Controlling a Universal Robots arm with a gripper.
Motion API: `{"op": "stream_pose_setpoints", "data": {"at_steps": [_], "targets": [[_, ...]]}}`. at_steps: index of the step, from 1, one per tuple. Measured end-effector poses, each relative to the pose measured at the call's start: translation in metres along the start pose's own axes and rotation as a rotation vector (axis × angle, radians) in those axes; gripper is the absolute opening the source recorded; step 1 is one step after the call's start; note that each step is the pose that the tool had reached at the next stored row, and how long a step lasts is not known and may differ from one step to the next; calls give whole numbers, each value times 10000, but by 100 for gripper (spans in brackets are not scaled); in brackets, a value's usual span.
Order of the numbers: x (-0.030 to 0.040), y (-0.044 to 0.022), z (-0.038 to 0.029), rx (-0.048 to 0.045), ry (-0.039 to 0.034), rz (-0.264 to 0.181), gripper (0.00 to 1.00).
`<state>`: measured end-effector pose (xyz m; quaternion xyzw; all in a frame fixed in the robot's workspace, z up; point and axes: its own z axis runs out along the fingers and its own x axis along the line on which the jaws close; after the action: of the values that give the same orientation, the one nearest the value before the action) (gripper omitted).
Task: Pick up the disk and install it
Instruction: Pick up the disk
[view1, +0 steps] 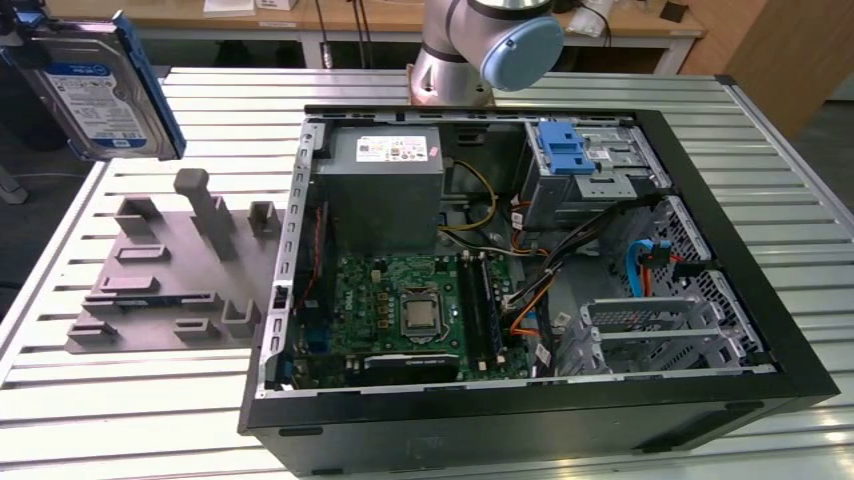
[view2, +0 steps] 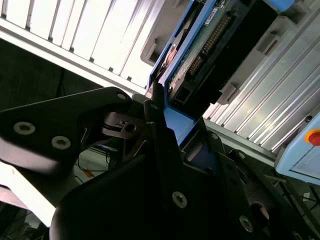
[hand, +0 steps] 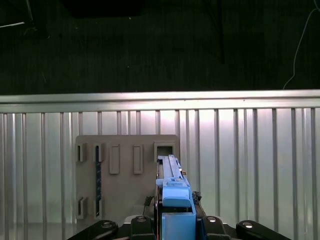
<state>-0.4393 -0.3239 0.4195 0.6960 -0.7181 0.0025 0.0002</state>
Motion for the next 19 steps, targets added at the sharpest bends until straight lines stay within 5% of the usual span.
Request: {"op": "stream_pose_setpoints", "data": {"at_steps": [19], "targets": [[1, -1, -241, 1, 0, 0, 36]]}}
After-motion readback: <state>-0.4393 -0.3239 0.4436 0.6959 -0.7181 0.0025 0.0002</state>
